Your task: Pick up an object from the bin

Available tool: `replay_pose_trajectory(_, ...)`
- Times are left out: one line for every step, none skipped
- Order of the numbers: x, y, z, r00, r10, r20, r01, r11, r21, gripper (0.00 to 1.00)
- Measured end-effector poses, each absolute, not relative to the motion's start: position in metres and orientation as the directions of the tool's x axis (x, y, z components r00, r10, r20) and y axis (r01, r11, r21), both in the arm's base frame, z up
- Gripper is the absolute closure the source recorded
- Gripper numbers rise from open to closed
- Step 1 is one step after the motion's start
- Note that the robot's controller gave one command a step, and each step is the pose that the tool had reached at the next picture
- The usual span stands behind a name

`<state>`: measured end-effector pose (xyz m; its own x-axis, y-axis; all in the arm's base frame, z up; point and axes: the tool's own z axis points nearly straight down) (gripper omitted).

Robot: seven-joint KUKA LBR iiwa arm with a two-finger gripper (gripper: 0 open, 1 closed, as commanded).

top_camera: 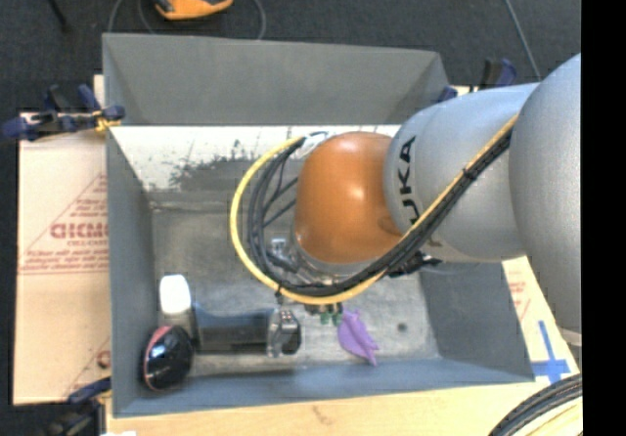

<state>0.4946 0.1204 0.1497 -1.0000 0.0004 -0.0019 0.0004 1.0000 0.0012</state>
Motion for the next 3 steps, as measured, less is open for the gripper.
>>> replay_pose_trajectory(0.485, 0.125, 0.095, -0.994, 0.109, -0.005, 0.109, 0.994, 0.002, 0.00)
replay_pose_trajectory(0.475, 0.132, 0.133, -0.999, 0.054, 0.003, 0.054, 0.999, -0.002, 0.00)
replay_pose_trajectory(0.481, 0.132, 0.127, -0.994, 0.108, -0.003, 0.108, 0.994, 0.002, 0.00)
